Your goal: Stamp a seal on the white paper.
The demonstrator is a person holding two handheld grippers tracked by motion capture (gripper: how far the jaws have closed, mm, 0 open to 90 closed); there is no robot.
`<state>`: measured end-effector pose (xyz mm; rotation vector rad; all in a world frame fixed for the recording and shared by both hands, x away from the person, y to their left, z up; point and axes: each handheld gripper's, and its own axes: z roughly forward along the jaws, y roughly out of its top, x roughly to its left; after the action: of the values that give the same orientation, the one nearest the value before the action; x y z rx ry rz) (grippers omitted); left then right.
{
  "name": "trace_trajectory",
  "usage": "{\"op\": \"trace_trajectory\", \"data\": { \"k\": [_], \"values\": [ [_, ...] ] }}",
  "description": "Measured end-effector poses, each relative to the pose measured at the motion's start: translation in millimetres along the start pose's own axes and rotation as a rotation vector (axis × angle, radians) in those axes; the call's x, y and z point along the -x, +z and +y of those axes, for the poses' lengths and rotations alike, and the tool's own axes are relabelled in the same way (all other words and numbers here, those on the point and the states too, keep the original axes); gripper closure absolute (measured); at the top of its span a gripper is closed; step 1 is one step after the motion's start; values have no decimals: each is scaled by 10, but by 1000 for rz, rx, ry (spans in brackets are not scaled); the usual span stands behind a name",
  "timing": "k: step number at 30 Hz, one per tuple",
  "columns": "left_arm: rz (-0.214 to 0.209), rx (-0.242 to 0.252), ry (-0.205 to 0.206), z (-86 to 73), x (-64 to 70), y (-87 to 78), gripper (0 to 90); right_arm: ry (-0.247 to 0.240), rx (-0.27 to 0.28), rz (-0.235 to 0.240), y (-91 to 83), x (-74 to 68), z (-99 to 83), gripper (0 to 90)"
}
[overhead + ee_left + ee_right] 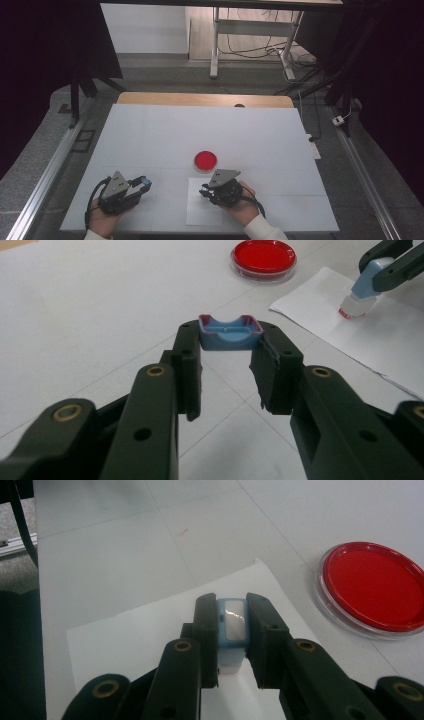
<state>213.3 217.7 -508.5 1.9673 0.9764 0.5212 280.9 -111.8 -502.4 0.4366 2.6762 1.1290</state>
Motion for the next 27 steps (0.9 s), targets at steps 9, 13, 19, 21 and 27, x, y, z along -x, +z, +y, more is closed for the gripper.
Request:
{"op": "trace_trajectory", "data": {
  "k": [9,13,19,21,27],
  "values": [
    [1,1,-1,0,-2,-3,651,6,-6,1,9,-1,-4,756],
    [0,1,0,1,0,-1,651,5,-10,2,13,-2,-6,756],
    [0,0,0,1,1,1,651,7,-18,-4,18,-4,-8,757],
    [-1,0,0,1,1,0,651,14,-11,1,23,-3,-11,757],
    [-1,0,1,2,5,2,651,26,-26,0,30,-5,7,758]
  ]
}}
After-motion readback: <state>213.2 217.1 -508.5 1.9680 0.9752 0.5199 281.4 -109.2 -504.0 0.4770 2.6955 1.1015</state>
